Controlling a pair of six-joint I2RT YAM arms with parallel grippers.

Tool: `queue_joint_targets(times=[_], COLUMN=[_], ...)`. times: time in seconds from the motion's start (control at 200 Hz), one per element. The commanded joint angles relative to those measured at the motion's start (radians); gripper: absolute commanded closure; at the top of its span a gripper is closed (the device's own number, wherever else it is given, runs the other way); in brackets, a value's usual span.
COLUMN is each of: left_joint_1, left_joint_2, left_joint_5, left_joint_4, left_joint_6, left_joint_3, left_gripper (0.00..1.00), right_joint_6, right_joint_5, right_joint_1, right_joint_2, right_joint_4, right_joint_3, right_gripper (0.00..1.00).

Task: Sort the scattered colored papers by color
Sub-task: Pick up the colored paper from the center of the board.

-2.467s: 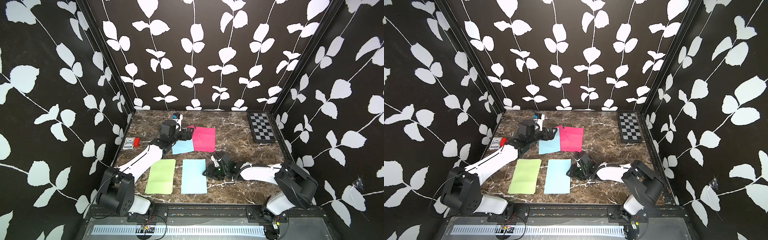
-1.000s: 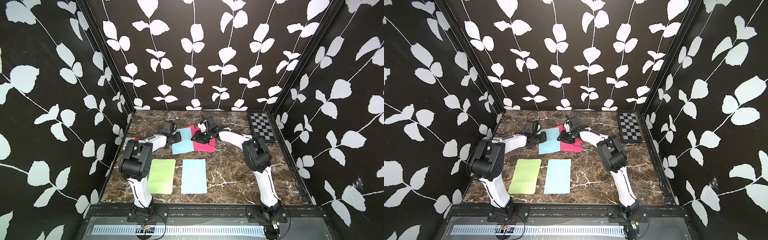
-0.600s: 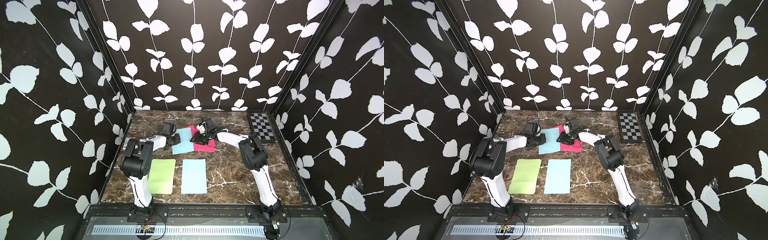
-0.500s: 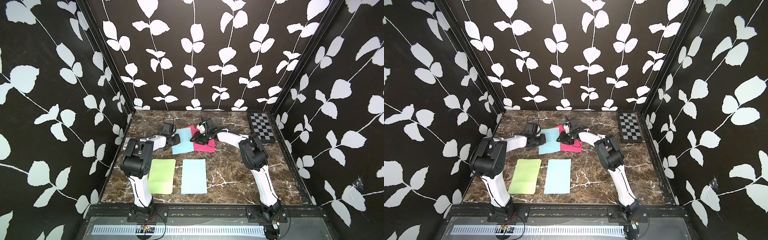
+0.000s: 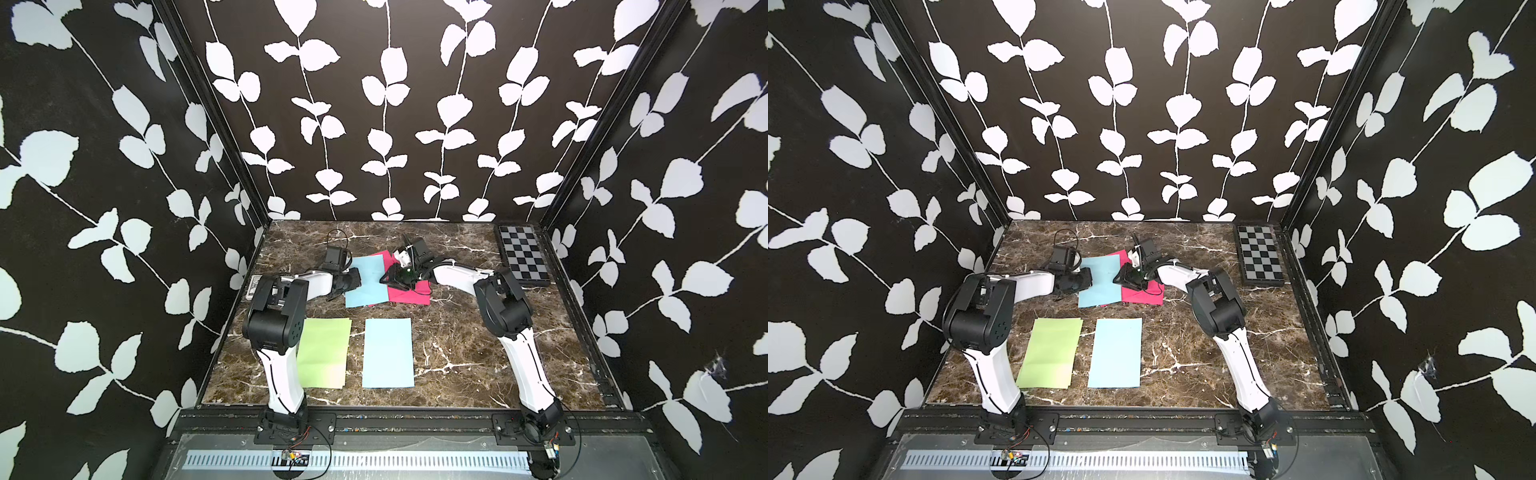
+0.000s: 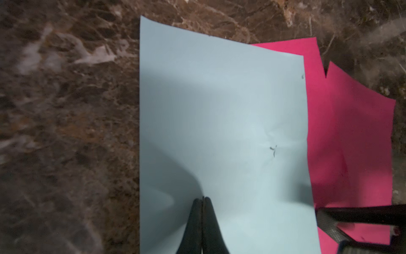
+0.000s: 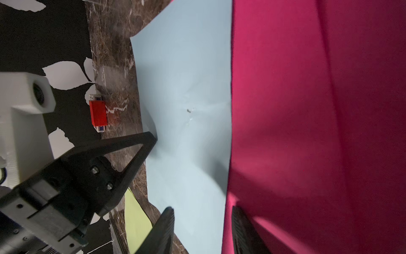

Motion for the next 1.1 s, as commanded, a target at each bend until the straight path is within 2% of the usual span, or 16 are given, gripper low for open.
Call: queue_joint_targets(times=[0.0, 0.38, 0.48, 0.6, 0.805, 1.095], left_joint_1=[0.005, 0.007, 0.007, 0.007, 0.006, 0.007], left_joint_2=[0.026, 0.031, 0.035, 0.036, 0.047, 0.076], left_joint_5=[0.006, 0.018, 0.024, 0.032, 0.032, 0.052], left_joint_4=[-0.036, -0.047, -0.063, -0.087, -0.131, -0.169], left_joint_6=[-0.006, 0.012, 0.032, 0.063, 0.109, 0.149], left_joint_3=[-0.015, -0.007, 0.007, 0.024, 0.047, 0.092], left_gripper=[1.00, 1.00, 1.00, 1.00, 1.00, 1.00], right_joint_6=[0.044, 0.172, 0.156, 0.120, 0.097, 0.069], right_joint_5=[-0.032, -0.083, -0.091, -0.098, -0.129, -0.180], right_joint_1=[-0.006, -0.013, -0.019, -0.025, -0.025, -0.023], right_joint_2=[0.020, 0.054, 0.069, 0.088, 0.107, 0.113], right_joint_4=[0.076, 0.271, 0.235, 0.164, 0.145, 0.139], right_joint_3=[-0.031, -0.064, -0.026, 0.017, 0.032, 0.039], right_gripper=[0.57, 0.57, 0.59, 0.64, 0.73, 0.78])
